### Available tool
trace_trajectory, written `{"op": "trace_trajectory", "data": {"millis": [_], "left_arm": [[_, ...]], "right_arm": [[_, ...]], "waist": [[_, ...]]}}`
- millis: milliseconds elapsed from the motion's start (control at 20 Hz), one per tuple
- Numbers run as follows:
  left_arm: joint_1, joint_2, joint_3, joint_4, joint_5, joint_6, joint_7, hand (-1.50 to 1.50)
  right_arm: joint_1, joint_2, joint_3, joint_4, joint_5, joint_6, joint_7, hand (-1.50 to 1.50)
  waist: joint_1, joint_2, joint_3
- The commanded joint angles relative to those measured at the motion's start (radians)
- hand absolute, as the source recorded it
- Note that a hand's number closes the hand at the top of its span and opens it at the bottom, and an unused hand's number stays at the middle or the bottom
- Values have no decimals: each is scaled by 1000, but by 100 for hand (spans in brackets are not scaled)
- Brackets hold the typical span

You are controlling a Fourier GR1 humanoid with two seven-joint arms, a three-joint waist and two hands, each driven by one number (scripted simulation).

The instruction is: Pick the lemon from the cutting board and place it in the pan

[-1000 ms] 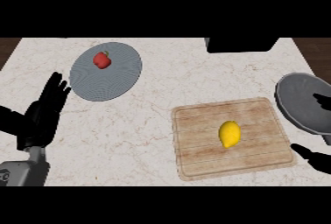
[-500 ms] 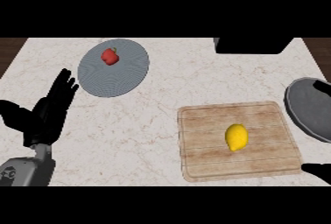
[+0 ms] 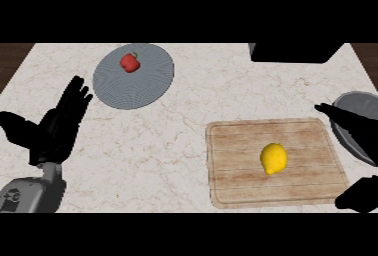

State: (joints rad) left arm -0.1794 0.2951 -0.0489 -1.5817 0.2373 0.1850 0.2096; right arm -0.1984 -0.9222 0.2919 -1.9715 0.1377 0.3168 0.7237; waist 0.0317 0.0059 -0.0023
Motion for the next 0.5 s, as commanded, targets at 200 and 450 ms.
{"op": "trace_trajectory", "data": {"millis": [200,450], "left_arm": [[-15,5,33,1,-17,5,26,0],[23,-29,12,11,-24,-11,-10,0]], "right_arm": [[-197,157,149,15,-64,222,279,-150],[-167,123,213,14,71,262,272,-150]], "waist": [[-19,-5,1],[-24,-7,1]]}}
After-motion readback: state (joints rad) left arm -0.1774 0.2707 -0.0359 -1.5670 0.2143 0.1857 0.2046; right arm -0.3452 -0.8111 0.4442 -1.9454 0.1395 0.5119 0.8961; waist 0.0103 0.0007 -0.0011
